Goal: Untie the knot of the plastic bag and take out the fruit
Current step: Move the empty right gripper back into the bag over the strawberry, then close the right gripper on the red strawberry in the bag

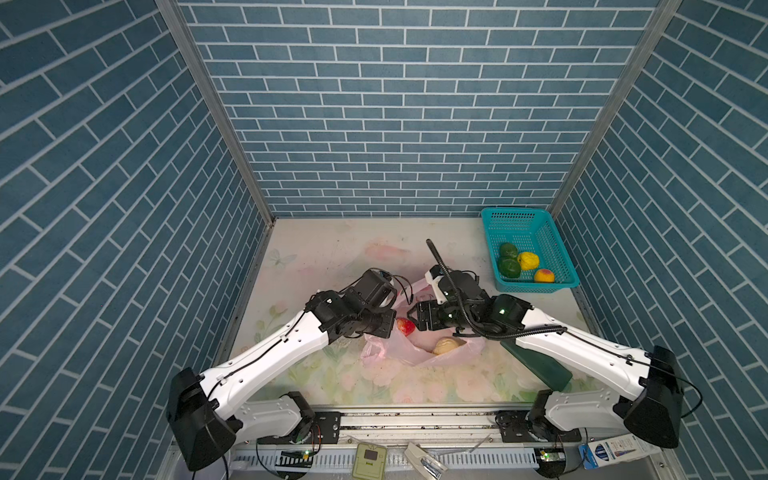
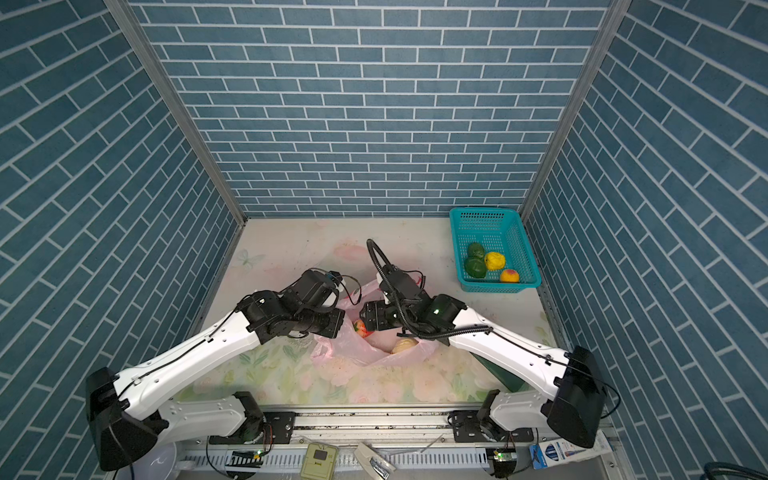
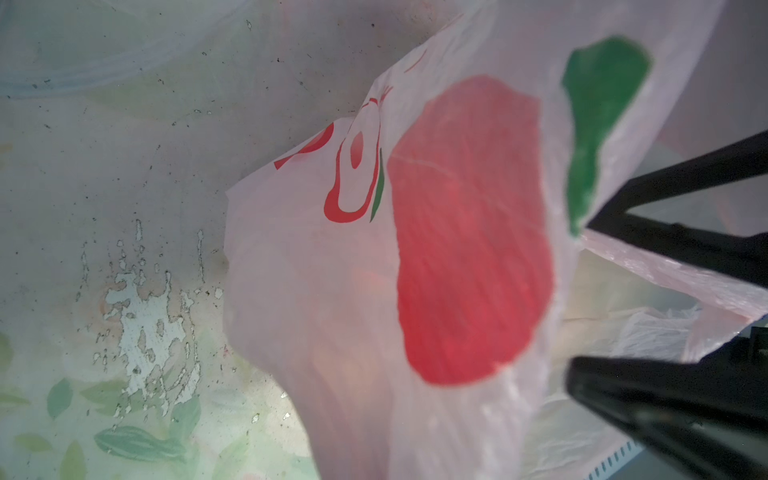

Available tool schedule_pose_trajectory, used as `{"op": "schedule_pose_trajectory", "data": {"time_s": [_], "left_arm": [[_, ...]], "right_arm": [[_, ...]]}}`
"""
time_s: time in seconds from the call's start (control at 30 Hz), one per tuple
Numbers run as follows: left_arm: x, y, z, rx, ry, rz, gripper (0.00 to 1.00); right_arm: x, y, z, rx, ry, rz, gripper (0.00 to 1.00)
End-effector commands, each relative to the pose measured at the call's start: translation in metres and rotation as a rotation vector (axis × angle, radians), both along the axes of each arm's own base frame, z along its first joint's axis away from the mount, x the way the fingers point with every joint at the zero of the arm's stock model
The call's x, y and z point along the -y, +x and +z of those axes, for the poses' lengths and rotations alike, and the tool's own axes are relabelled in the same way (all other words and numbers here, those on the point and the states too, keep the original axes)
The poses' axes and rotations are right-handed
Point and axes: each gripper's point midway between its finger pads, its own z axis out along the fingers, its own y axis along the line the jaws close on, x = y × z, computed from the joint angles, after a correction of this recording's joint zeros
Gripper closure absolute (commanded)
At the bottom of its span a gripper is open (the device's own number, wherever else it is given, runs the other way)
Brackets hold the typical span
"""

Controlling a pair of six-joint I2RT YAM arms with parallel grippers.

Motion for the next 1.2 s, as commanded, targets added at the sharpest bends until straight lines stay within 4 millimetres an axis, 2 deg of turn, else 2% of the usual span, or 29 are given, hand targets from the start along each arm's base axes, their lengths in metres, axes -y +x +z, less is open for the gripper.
{"op": "schedule_pose_trajectory", "data": {"time_s": [0.0, 0.2, 0.4, 0.53, 0.67, 0.9, 1.0, 1.17], "left_arm": [[-0.008, -0.002, 0.001, -0.003, 0.013, 0.023, 1.00], [-0.007, 0.001, 0.011, 0.024, -0.015, 0.035, 1.00], [0.001, 0.002, 0.023, 0.036, -0.061, 0.028, 1.00], [0.003, 0.002, 0.026, 0.036, -0.061, 0.011, 1.00], [0.005, -0.002, 0.024, 0.018, -0.061, -0.017, 1.00], [-0.006, -0.022, 0.003, -0.075, 0.011, -0.075, 1.00], [-0.013, -0.029, -0.006, -0.103, 0.055, -0.093, 1.00], [-0.014, -0.028, -0.008, -0.097, 0.071, -0.100, 1.00]], "right_arm": [[-0.003, 0.003, -0.029, 0.045, -0.039, -0.019, 0.20], [0.002, 0.000, -0.066, 0.078, -0.091, -0.051, 0.22], [0.008, -0.013, -0.110, 0.005, -0.146, -0.064, 0.25], [0.004, -0.020, -0.130, -0.052, -0.166, -0.052, 0.27], [-0.008, -0.019, -0.134, -0.074, -0.152, -0.049, 0.27], [-0.027, 0.004, -0.113, -0.043, -0.069, -0.127, 0.20], [-0.032, 0.014, -0.110, -0.048, -0.030, -0.171, 0.17], [-0.043, 0.021, -0.113, -0.052, -0.032, -0.178, 0.14]]}}
